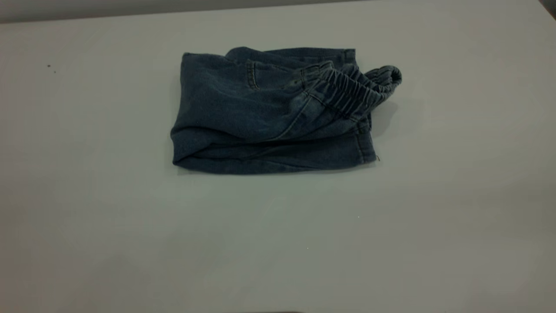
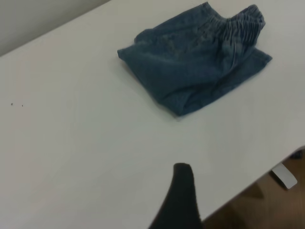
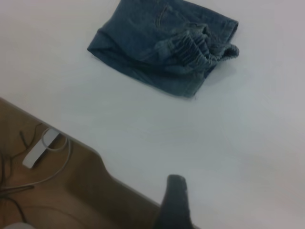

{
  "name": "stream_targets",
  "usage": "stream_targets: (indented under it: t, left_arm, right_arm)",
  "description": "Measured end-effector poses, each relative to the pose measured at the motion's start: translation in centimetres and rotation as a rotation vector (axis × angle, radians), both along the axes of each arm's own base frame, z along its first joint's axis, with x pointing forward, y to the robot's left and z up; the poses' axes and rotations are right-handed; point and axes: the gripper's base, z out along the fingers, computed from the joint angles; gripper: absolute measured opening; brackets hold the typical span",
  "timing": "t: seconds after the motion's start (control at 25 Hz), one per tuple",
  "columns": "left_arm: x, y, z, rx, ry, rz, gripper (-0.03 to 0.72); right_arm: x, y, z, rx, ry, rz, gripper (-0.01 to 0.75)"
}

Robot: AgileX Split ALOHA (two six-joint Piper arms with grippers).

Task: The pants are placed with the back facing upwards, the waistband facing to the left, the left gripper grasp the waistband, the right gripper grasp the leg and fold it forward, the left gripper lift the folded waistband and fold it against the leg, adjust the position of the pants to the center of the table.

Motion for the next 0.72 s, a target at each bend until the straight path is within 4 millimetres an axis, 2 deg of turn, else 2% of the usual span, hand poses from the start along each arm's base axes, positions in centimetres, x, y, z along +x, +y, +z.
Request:
stream_targets:
  t: [0.16, 0.4, 0.56, 0.72]
  left_arm:
    - [0.5, -0.4, -1.9, 0.025, 0.059, -0.006, 0.586]
    - [1.5, -1.7, -6.6, 0.071, 0.233, -0.037, 0.586]
    - [1.9, -2.0, -9.2, 0.112, 0.311, -0.037, 0.586]
    - [2.0, -2.0, -9.9, 0.123, 0.33, -0.036, 0.586]
  right_arm:
    - [-0.3, -0.1, -2.4, -0.008, -0.048, 0.008, 0.56]
    - [-0.3, -0.2, -5.4, -0.016, -0.052, 0.009, 0.56]
    - [-0.2, -0.2, -5.5, -0.012, -0.061, 0.006, 0.56]
    - [-0.2, -0.2, -5.5, -0.012, -0.063, 0.006, 0.56]
